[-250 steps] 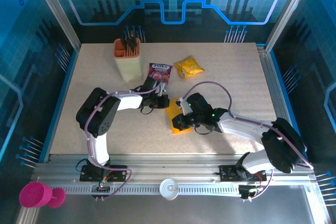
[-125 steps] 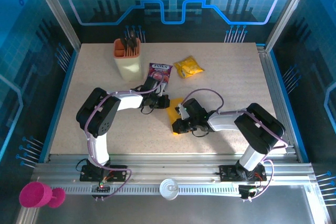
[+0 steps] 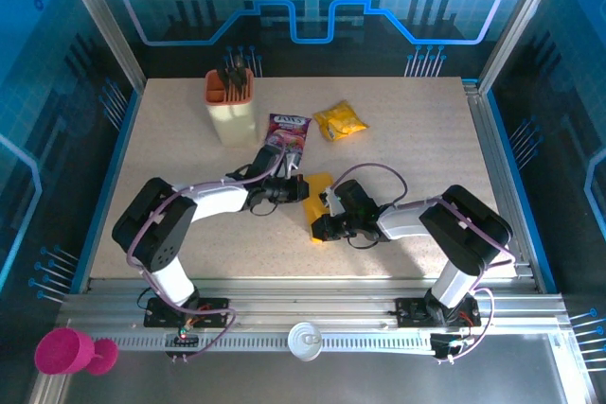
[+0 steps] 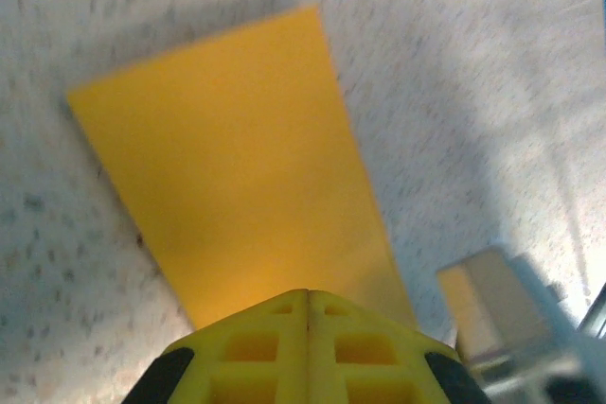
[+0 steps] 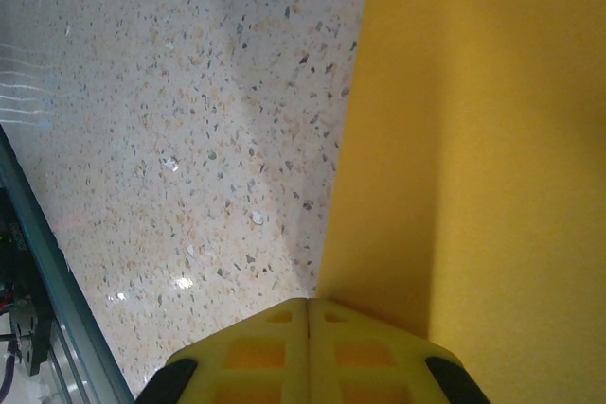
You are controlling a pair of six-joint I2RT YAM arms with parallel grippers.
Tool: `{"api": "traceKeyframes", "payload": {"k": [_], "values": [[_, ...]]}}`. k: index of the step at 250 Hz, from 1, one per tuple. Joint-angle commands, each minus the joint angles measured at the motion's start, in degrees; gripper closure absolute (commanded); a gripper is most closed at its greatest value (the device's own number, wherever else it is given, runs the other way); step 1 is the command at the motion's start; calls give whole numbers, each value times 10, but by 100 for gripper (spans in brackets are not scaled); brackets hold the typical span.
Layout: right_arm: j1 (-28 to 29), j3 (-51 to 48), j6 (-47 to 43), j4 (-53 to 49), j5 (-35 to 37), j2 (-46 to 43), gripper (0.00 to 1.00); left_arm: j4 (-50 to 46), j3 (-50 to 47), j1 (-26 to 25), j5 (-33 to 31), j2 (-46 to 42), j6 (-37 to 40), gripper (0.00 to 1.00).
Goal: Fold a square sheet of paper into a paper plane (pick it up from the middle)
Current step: First fold in half a square sheet of paper at the center of the table.
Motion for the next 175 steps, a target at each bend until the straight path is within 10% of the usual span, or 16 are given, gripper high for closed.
{"api": "traceKeyframes", "payload": {"k": [1, 175], "values": [[-6, -18, 4, -32, 21, 28, 100, 40, -28, -14, 8, -2, -49, 100], [-5, -9, 22, -84, 46, 31, 100, 99, -56, -41, -5, 59, -106, 100]]}}
